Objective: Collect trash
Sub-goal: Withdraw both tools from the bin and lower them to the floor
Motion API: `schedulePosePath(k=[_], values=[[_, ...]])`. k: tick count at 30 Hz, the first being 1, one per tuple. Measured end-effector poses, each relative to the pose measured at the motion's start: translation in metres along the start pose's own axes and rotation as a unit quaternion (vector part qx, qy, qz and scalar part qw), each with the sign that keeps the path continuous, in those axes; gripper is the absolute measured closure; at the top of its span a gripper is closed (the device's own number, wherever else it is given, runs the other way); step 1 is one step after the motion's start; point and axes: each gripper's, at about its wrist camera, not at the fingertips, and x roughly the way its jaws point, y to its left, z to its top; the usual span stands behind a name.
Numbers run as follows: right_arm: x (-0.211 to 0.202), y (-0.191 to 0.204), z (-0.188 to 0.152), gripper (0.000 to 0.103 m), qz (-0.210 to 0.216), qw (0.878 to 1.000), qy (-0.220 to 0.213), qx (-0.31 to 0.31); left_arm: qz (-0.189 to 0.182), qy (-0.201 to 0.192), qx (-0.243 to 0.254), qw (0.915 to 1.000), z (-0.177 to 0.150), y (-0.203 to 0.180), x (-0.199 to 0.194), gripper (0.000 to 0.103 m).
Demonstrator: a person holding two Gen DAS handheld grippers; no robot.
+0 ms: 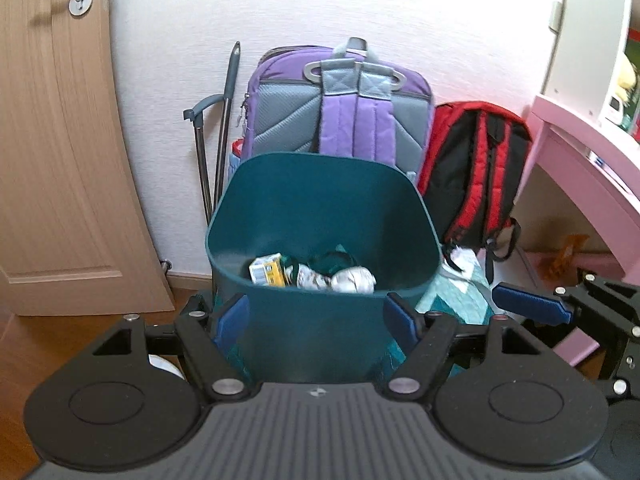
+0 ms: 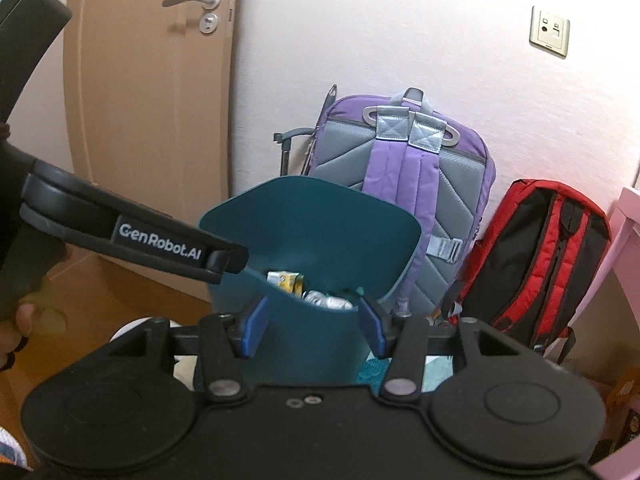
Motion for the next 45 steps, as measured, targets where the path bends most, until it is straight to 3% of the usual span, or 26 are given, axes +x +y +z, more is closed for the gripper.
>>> schedulePosePath(k=[2, 12, 18, 20, 22, 29, 36, 45], values=[[-0.008, 0.002, -0.006, 0.053, 0.006, 1.000, 0.006, 0.005, -0.004, -0.001, 0.008, 1.0000, -0.010, -0.003, -0.009, 0.022], [-0.029, 0.011, -0.056, 0.053, 0.048, 0.998, 0.040, 0.018, -0.035, 0.027, 0.031, 0.9985, -0.072, -0.005, -0.025, 0.016], [-0.011, 0.017, -0.105, 0.052, 0.085, 0.992, 0.090, 0.030, -0.053, 0.066, 0.027, 0.9960, -0.120, 0.006, -0.001, 0.014], [-0.001, 0.019, -0.124, 0.052, 0.095, 0.989, 0.108, 0.037, -0.055, 0.088, 0.021, 0.9943, -0.139, 0.011, 0.017, 0.004], [0.012, 0.022, -0.148, 0.052, 0.108, 0.984, 0.131, 0.049, -0.054, 0.116, 0.020, 0.9916, -0.160, 0.017, 0.038, 0.004], [0.077, 0.034, -0.226, 0.052, 0.142, 0.961, 0.221, 0.086, -0.038, 0.228, -0.007, 0.9729, -0.231, 0.045, 0.126, 0.004], [0.151, 0.051, -0.299, 0.052, 0.149, 0.932, 0.305, 0.130, -0.025, 0.309, 0.011, 0.9507, -0.287, 0.062, 0.213, 0.004], [0.229, 0.088, -0.389, 0.052, 0.167, 0.892, 0.397, 0.139, -0.024, 0.410, 0.046, 0.9106, -0.373, 0.073, 0.318, 0.004]])
